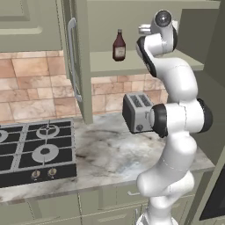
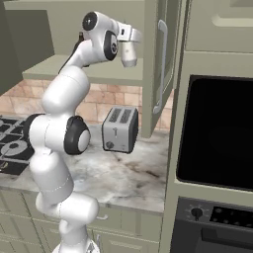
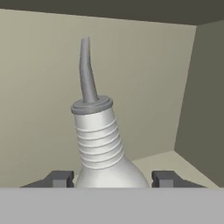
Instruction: Take 2 condiments from the cabinet and move them on the counter near the stove.Make sure the condiments are lined up with each other, next to each other.
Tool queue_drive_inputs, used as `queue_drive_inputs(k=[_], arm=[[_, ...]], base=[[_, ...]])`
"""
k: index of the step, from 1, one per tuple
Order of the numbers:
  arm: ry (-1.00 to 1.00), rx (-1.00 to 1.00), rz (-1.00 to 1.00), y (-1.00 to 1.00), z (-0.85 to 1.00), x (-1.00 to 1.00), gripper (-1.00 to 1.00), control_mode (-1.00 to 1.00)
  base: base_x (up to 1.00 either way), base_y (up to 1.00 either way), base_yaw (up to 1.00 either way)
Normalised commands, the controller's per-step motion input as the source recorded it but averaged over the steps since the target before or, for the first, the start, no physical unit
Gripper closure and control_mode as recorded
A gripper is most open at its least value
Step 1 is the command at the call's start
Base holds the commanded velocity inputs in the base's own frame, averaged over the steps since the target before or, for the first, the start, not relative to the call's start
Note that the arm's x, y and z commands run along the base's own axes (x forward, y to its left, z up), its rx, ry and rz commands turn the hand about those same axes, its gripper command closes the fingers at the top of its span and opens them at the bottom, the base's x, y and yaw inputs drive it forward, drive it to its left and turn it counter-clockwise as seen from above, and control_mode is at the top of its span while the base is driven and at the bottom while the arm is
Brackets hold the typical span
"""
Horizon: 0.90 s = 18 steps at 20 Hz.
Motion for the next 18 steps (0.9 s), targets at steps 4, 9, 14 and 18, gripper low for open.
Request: queue_drive_inputs(k=[4, 9, 14, 18], arm=[[-0.07, 0.0, 0.0, -0.06, 0.01, -0.18, 1.0, -1.0], [-0.25, 0.0, 0.0, -0.04, 0.02, -0.91, 1.0, -1.0], [-0.18, 0.0, 0.0, 0.0, -0.01, -1.0, 1.0, -1.0], [-0.07, 0.0, 0.0, 0.0, 0.0, -1.0, 1.0, -1.0]], base=[[0.0, 0.0, 0.0], [0.0, 0.0, 0.0], [0.0, 0.0, 0.0], [0.0, 0.0, 0.0]])
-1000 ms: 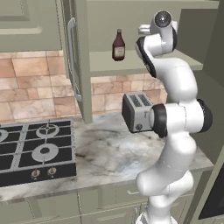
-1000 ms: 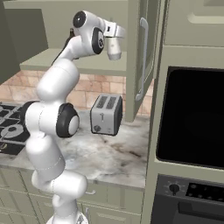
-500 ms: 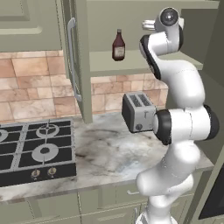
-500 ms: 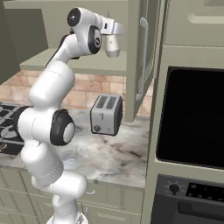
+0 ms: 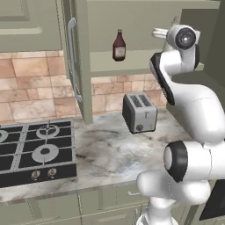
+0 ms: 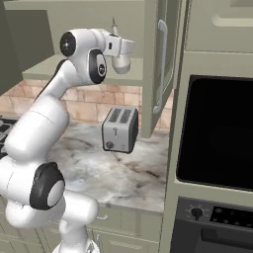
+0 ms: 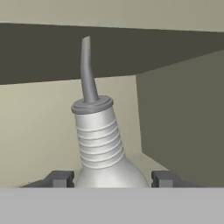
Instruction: Take 2 condiments from the cabinet and move them on the counter near the stove.Make sure the condiments are lined up with each other, next to each other.
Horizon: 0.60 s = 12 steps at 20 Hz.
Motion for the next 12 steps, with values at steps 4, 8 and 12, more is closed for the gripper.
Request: queue_drive_inputs(k=[4, 8, 12], arm=[[0.0, 0.0, 0.0, 0.0, 0.14, -1.0, 1.0, -1.0], [0.02, 0.0, 0.0, 0.0, 0.3, -1.0, 1.0, -1.0], [0.08, 0.0, 0.0, 0.1, 0.14, -1.0, 1.0, -1.0]], base=[[0.0, 0.0, 0.0], [0.0, 0.0, 0.0], [0.0, 0.0, 0.0]])
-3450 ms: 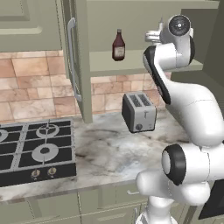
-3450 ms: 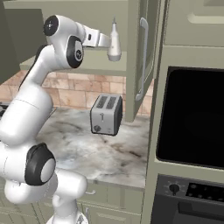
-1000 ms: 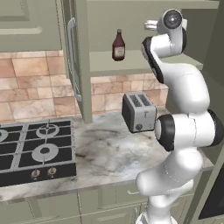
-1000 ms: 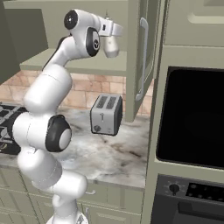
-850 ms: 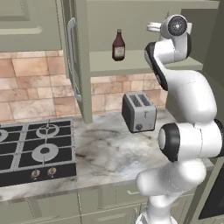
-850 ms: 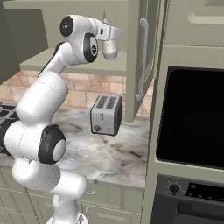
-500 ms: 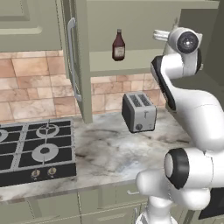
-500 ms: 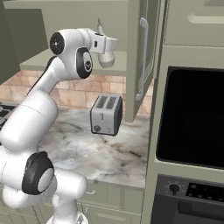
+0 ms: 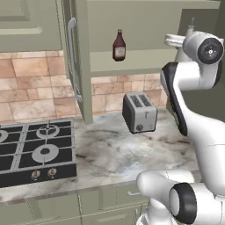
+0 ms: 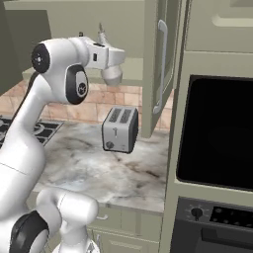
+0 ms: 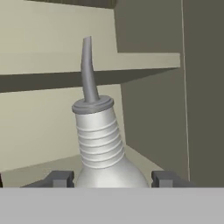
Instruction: Take 2 condiments from the cabinet and move them on the counter near the stove.Make sure the condiments are lined up with each other, next to each other.
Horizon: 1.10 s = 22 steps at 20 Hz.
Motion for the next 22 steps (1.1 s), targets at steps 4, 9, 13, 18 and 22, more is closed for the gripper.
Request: queue_drive_inputs(k=[4, 9, 13, 18, 22], arm=[[0.14, 0.0, 0.03, 0.47, 0.0, -1.0, 1.0, -1.0], [0.12, 0.0, 0.14, 0.75, -0.25, -0.82, 1.0, -1.0], [0.08, 0.0, 0.2, 0.77, -0.53, -0.32, 1.0, -1.0], [0.0, 0.0, 0.26, 0.58, -0.76, 0.04, 1.0, -1.0], [0.0, -0.02, 0.27, 0.52, -0.82, 0.3, 1.0, -1.0]], base=[[0.0, 0.0, 0.0], [0.0, 0.0, 0.0], [0.0, 0.0, 0.0], [0.0, 0.0, 0.0], [0.0, 0.0, 0.0]])
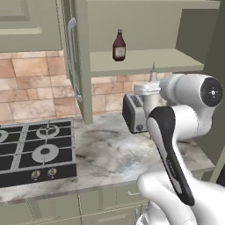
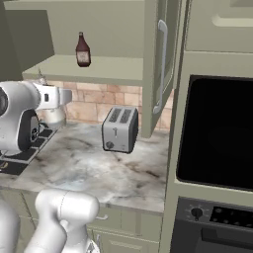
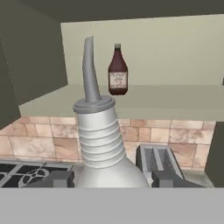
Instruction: Take 2 condiments from the cabinet and move them on the counter near the stove.Make sure the condiments are lined up with each other, next to each other.
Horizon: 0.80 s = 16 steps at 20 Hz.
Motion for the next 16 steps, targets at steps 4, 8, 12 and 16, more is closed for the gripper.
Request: queue_drive_inputs(k=[4, 8, 12, 16], arm=[[0.01, -0.02, 0.26, 0.48, -0.79, 0.3, 1.0, -1.0], [0.0, 0.0, 0.25, 0.27, -0.66, 0.49, 1.0, -1.0], [0.02, 0.0, 0.21, 0.11, -0.59, 0.77, 1.0, -1.0], [0.12, 0.0, 0.18, 0.09, -0.43, 0.85, 1.0, -1.0]], base=[[0.0, 0.0, 0.0], [0.0, 0.0, 0.0], [0.0, 0.0, 0.0], [0.0, 0.0, 0.0]])
